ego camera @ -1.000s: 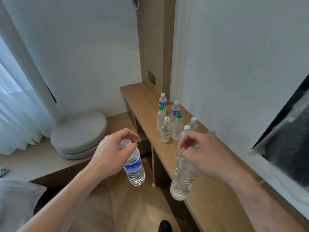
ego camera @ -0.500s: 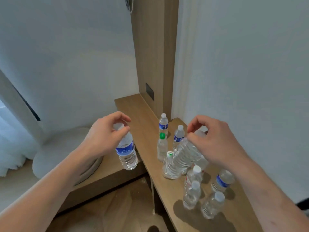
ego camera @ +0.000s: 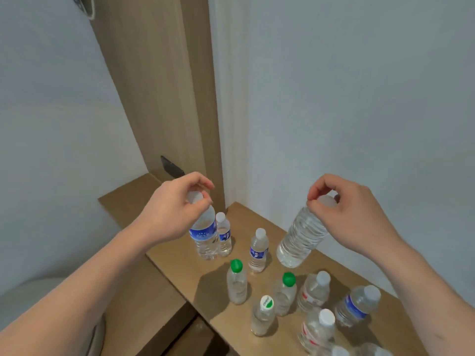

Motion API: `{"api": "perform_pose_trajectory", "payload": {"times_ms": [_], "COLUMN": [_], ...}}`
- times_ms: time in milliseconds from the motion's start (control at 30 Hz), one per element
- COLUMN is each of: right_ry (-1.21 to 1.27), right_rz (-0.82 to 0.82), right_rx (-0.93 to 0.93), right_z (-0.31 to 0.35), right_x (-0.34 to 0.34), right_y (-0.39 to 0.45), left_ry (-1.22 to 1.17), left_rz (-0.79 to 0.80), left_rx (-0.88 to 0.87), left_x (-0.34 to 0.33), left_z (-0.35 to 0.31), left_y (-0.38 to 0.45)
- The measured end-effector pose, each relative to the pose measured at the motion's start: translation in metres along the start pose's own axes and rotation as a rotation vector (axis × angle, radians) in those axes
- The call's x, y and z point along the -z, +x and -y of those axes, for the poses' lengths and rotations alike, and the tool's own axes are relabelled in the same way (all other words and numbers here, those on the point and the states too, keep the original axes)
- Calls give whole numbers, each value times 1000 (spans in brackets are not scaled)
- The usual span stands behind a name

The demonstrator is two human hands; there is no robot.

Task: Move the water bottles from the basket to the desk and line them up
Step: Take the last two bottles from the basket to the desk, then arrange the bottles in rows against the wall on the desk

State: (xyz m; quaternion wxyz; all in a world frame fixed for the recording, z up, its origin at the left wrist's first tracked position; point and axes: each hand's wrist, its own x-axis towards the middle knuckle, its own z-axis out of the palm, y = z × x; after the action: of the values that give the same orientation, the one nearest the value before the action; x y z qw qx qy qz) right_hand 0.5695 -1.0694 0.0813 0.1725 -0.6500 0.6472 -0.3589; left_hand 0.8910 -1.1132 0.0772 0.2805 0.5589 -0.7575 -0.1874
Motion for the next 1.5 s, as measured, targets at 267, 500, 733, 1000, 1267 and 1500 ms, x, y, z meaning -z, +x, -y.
{"api": "perform_pose_trajectory", "payload": {"times_ms": [267, 500, 733, 1000, 1267, 1500], "right_ry": [-141, -227, -319, -349, -356, -498], "right_rz": [44, 230, 414, 507, 465, 404], "right_rx": [-140, -273, -345, -447, -589, -715], "right_z": [-37, -86, -131, -151, -150, -114], "right_x": [-49, -100, -138, -159, -169, -156], "right_y": [38, 47, 42, 43, 41, 43], "left_ry": [119, 158, 2, 3, -73, -104], "left_rz": [277, 400, 433, 574, 748, 877], "left_rx": [-104, -44, 114, 79, -90, -160], "left_x": [-41, -93, -133, -159, -156, -147], "left_z": [56, 104, 135, 158, 177, 191], "left_y": [64, 59, 42, 42, 61, 65]}}
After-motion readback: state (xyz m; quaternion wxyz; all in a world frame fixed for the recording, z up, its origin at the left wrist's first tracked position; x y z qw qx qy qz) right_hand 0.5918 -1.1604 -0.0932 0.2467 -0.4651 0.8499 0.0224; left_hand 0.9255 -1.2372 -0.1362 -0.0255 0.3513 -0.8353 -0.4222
